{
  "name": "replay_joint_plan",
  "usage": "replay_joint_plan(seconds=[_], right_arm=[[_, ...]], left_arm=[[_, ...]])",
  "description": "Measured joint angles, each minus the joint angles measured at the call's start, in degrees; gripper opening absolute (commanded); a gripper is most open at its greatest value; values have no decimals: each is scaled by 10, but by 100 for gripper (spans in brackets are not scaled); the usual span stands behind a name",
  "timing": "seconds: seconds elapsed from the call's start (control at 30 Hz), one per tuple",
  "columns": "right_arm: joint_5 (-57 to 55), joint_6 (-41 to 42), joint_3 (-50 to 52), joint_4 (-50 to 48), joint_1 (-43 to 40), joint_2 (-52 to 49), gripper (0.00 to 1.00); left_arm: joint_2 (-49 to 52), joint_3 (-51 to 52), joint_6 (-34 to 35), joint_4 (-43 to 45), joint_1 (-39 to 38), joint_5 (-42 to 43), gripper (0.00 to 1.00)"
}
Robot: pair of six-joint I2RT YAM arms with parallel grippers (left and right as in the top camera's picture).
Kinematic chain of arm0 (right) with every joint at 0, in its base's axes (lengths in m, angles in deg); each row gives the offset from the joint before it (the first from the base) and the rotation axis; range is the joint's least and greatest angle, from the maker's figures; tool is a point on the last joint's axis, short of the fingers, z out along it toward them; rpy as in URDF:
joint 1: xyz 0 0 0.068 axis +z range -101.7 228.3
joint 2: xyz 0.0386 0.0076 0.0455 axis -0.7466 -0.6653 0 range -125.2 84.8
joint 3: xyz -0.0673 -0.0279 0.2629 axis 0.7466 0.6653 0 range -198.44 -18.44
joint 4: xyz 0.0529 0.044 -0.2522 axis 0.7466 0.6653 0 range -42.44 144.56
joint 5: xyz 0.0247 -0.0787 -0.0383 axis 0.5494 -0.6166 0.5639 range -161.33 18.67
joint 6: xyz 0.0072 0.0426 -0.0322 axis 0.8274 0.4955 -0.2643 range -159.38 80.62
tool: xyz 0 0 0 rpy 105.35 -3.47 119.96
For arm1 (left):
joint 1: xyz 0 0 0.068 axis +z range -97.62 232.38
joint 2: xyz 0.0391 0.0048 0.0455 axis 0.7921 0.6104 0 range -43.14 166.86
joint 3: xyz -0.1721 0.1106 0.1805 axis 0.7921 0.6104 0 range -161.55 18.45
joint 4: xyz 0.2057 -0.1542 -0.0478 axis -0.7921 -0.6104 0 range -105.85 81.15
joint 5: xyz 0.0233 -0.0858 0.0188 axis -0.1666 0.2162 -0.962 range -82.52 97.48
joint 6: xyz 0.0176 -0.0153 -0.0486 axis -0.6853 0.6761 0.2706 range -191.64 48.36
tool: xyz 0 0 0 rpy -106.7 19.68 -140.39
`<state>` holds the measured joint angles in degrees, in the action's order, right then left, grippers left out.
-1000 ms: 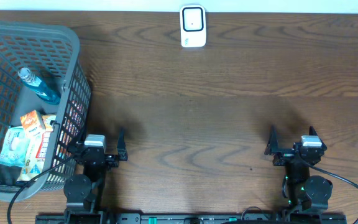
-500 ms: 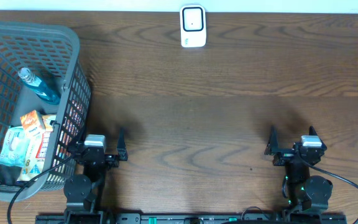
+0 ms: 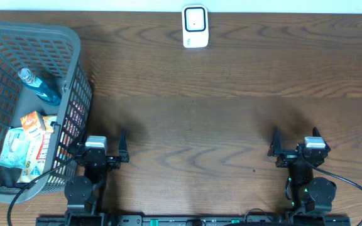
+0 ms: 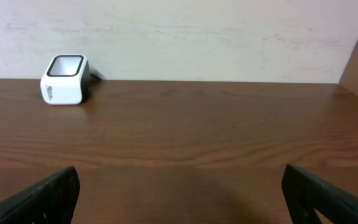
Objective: Scan the item barcode
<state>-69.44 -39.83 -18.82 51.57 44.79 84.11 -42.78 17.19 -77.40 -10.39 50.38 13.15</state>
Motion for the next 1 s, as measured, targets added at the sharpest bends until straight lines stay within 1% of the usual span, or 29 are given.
replay_joint_plan(seconds=[0.1,0.3,0.47,0.73,1.0], right_arm=[[0,0,0,0,0,0,99],[0,0,0,0,0,0,99],[0,0,0,0,0,0,99],[0,0,0,0,0,0,99],[0,0,0,0,0,0,99]], left_arm=[[0,0,2,3,0,13,98],[0,-2,30,5,0,75,99],[0,-17,38,-13,0,125,99],[30,-103,63,-15,0,159,99],[130,-190,87,-17,0,194,99]])
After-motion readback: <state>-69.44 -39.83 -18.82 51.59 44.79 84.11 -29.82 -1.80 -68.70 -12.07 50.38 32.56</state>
